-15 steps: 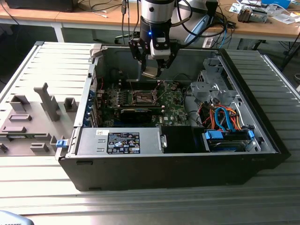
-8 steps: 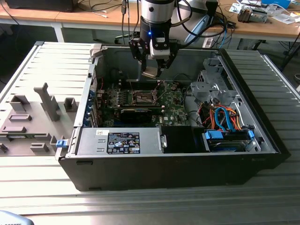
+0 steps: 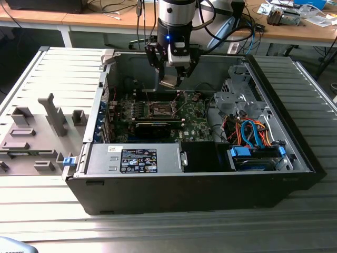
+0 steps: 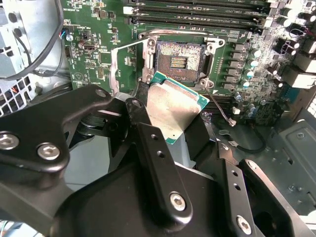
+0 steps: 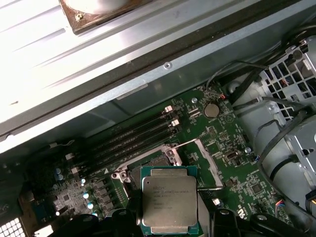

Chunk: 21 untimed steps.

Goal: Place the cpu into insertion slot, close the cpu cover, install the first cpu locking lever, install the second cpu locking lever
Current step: 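Place the cpu into insertion slot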

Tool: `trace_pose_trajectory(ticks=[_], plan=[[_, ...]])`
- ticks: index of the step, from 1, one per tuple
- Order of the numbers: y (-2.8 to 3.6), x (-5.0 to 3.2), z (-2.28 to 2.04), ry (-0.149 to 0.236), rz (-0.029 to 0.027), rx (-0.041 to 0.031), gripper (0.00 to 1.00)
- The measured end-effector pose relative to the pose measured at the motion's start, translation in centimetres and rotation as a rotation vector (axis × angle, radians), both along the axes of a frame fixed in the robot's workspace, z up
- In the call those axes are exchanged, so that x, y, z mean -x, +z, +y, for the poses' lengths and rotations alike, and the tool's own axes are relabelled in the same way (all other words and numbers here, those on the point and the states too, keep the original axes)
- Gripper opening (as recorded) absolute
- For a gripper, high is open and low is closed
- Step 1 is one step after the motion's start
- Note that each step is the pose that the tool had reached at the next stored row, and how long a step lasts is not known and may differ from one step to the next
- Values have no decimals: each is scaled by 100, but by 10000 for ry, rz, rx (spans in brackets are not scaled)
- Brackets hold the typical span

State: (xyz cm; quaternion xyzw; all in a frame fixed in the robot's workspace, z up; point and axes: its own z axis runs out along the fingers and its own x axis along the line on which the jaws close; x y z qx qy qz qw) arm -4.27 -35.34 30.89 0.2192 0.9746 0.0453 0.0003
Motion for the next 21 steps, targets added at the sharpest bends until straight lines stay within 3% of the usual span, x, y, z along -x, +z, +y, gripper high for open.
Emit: trace_pose_trajectory(ticks=[21], plan=[[0, 0, 0, -279, -1, 0, 54]])
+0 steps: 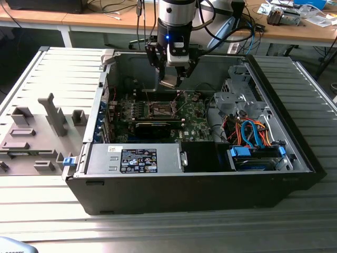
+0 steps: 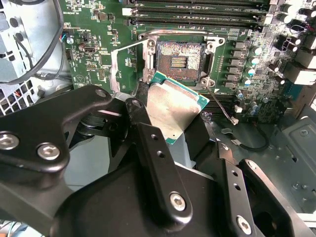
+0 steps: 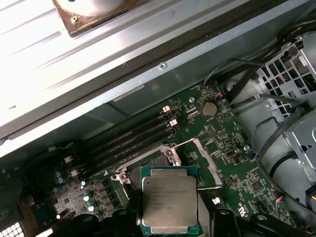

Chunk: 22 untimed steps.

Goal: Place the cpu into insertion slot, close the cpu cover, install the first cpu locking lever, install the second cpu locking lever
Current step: 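Place the cpu into insertion slot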

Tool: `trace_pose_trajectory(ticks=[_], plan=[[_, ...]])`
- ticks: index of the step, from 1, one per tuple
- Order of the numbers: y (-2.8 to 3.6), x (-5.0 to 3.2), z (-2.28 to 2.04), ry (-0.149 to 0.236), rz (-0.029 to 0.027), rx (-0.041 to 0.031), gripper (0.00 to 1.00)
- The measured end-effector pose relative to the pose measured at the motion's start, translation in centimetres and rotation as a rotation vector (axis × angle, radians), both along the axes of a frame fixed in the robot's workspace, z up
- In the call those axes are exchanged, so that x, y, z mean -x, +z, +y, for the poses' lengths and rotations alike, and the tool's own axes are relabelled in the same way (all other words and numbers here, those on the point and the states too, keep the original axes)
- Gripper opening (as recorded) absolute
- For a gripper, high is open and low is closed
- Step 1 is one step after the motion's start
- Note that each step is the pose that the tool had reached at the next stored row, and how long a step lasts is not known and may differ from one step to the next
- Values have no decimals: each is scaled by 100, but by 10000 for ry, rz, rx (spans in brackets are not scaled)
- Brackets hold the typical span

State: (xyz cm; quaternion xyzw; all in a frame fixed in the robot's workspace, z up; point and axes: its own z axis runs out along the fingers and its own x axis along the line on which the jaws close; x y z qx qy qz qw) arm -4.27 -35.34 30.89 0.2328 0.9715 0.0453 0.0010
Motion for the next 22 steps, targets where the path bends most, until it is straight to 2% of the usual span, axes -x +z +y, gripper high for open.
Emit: trace_pose_trajectory(ticks=[22], plan=[[0, 0, 0, -287, 1, 0, 54]])
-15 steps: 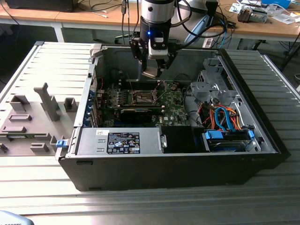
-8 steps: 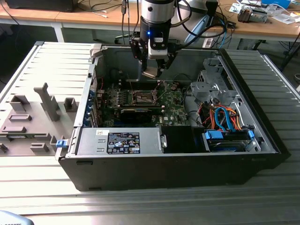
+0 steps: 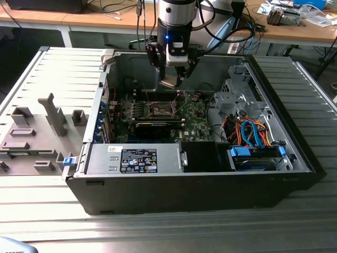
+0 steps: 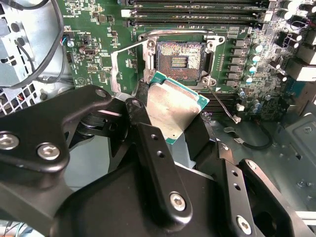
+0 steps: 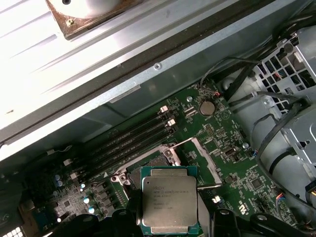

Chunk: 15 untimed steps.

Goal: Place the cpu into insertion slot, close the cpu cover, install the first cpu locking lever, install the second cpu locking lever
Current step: 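Place the cpu into insertion slot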

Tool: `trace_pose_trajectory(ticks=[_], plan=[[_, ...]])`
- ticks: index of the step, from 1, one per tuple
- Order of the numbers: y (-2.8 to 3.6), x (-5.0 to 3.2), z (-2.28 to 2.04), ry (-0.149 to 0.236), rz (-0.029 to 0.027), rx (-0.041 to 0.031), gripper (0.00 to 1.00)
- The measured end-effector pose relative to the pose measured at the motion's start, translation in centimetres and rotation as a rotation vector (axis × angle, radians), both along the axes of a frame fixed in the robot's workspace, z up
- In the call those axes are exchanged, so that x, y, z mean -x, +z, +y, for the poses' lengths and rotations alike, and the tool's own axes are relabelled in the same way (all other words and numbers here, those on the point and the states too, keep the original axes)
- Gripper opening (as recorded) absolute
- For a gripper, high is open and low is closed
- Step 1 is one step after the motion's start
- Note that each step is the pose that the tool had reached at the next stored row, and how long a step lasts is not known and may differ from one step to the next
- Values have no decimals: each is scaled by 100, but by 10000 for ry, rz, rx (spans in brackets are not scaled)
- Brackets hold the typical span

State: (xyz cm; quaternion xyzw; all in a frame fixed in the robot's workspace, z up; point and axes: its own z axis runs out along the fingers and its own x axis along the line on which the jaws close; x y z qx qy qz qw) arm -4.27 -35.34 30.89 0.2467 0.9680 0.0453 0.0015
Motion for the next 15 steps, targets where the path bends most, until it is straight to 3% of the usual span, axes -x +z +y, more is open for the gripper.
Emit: trace_pose_trajectory(ticks=[15], plan=[[0, 0, 0, -333, 0, 0, 54]])
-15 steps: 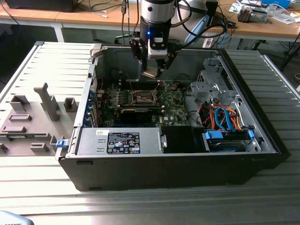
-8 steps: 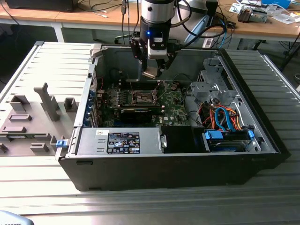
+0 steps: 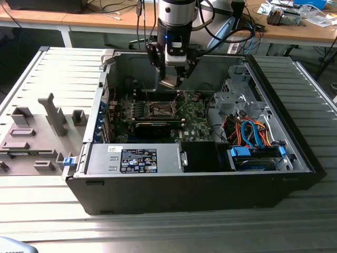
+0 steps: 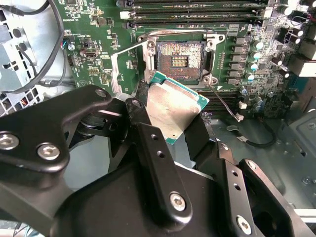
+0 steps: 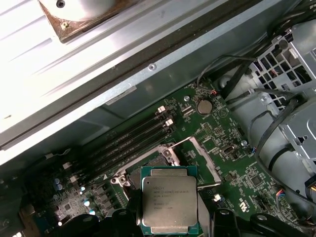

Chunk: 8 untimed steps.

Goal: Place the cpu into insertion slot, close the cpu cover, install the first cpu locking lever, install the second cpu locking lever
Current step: 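Place the cpu into insertion slot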

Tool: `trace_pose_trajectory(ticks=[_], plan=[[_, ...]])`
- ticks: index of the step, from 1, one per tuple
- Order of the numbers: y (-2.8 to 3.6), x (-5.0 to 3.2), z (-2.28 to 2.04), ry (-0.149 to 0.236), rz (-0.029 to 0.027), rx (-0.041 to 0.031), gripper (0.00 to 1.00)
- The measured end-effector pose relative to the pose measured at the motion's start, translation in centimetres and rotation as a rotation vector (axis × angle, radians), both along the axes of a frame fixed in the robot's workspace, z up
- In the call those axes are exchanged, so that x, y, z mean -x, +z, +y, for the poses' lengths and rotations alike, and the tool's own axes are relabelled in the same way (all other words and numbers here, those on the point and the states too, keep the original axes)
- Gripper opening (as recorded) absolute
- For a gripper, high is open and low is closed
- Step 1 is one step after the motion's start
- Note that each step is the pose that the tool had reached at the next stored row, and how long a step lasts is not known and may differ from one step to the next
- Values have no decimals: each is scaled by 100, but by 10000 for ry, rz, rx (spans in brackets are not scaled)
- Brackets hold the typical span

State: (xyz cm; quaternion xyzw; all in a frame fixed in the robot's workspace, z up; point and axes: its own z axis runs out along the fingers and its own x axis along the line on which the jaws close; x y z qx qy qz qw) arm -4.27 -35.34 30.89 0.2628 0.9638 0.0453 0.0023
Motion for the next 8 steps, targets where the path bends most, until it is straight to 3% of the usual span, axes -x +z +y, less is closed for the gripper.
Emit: trace_pose_trajectory(ticks=[8], plan=[[0, 0, 0, -105, 0, 0, 54]])
